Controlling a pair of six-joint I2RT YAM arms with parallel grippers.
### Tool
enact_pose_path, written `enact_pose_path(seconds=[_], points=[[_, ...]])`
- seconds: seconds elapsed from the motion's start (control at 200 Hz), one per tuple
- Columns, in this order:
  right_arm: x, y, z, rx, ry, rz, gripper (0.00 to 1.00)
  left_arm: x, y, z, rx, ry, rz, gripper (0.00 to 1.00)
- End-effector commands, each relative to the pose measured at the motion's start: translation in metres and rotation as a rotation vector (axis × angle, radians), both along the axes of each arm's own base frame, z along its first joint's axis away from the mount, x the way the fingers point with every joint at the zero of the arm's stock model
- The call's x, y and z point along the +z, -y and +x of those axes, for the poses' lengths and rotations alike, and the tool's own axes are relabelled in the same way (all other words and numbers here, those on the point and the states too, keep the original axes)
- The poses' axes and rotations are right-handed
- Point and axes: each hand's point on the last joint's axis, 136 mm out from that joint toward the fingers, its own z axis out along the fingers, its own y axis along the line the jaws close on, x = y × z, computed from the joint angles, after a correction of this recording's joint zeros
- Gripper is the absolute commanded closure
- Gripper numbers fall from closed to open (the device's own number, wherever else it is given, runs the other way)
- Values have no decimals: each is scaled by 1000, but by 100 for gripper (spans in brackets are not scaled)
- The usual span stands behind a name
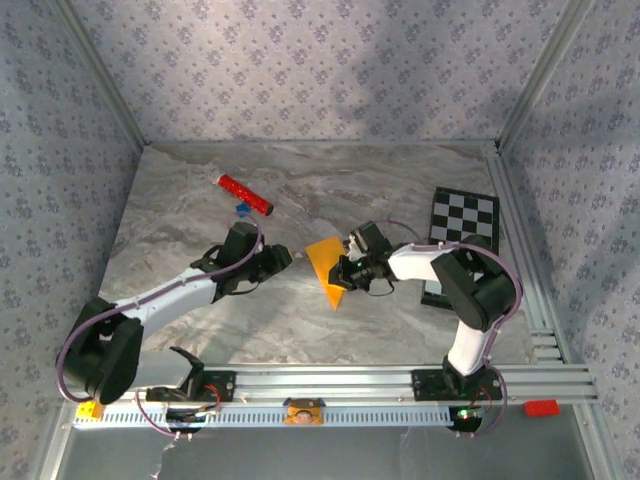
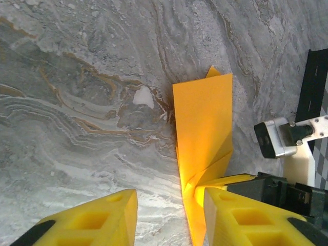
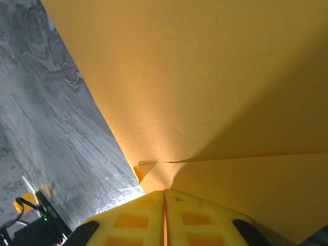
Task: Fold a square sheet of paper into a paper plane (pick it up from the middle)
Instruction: Fold the wing for the fifth time at the center of the table.
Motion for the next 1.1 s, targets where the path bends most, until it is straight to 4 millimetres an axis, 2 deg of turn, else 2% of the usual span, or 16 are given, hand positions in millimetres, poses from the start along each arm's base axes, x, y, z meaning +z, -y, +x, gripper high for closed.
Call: enact_pose_path(seconds=[0.0, 0.09, 0.22, 0.3, 0.355, 0.39, 0.5, 0.68, 1.094], points=[[-24, 13, -16, -135, -109, -52, 90, 17, 15, 9, -21, 34, -60, 64], [-14, 2, -16, -210, -121, 61, 89, 16, 19, 11, -24, 26, -73, 65], [20, -13, -11, -192, -45, 166, 88, 13, 21, 11, -26, 15, -78, 66], [33, 3, -9, -196, 46, 77, 87, 12, 24, 11, -34, 5, -81, 67], [35, 17, -8, -190, 103, -7, 87, 11, 25, 11, -39, 2, -81, 67], [33, 23, -9, -173, 106, -34, 87, 11, 26, 11, -38, 1, -81, 67], [31, 24, -11, -90, 101, -18, 88, 9, 31, 12, -52, -5, -87, 68], [24, 13, -12, -26, 70, 4, 93, 8, 42, 14, -87, -16, -98, 69], [-14, 11, -12, -211, -87, -36, 94, 6, 76, 16, -134, -50, -167, 75]])
